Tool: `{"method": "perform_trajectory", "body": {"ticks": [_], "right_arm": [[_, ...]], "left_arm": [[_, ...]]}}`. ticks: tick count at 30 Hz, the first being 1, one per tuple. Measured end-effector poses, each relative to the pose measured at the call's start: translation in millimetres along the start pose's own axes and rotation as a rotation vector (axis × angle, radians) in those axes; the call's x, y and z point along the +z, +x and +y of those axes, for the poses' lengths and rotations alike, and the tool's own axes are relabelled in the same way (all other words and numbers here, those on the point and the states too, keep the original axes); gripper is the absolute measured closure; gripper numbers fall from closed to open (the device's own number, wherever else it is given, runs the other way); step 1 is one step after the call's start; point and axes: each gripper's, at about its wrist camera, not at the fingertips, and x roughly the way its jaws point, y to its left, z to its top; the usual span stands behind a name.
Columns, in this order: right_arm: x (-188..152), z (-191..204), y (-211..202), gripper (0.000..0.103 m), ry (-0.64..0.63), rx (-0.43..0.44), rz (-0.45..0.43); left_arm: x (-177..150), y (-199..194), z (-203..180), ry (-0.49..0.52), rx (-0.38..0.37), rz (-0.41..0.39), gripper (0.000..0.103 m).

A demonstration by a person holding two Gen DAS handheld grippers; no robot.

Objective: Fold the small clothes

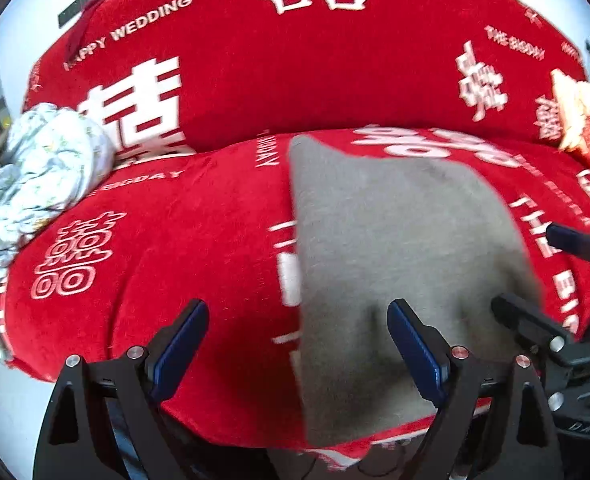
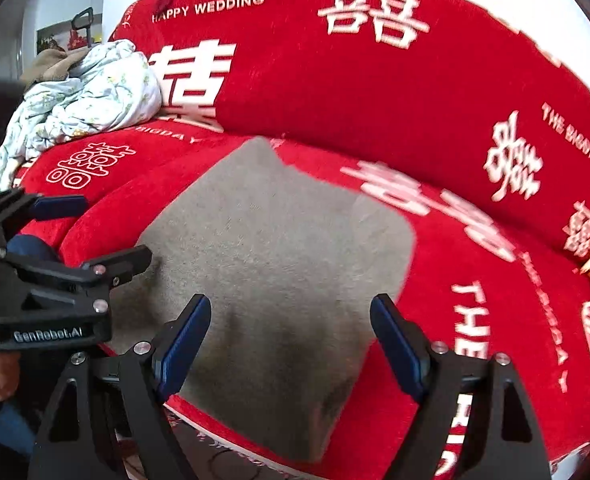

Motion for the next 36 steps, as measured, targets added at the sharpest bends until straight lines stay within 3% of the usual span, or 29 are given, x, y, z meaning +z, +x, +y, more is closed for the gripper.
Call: {"method": "perform_trajectory", "body": {"ticks": [3,6,10,20,36], "right_arm": [[-1,-3,-12,0.018,0.015,-0.014,-0.016],[-2,-10,-18,0.018,0.047,-0.021,-0.024],[-2,-13,-21,0.018,0.061,-0.028,-0.023],[-4,-8,-30,0.018,0.047,-0.03,-0.019],[-7,-2,-30,0.018,0.033,-0.024,-0.013]], "left_arm": [[2,-8,1,-0.03,-0.041,-0.024,0.011],[0,-17,0,-0.066,0.043,-0.072,0.011],[-1,-16,-1,-0.07,0.076,-0.026,0.011],[0,-30,-8,-0.06,0.026,-0.048,0.011],[-2,-32,-17,-0.046,0.018,-0.056,0.011]]}}
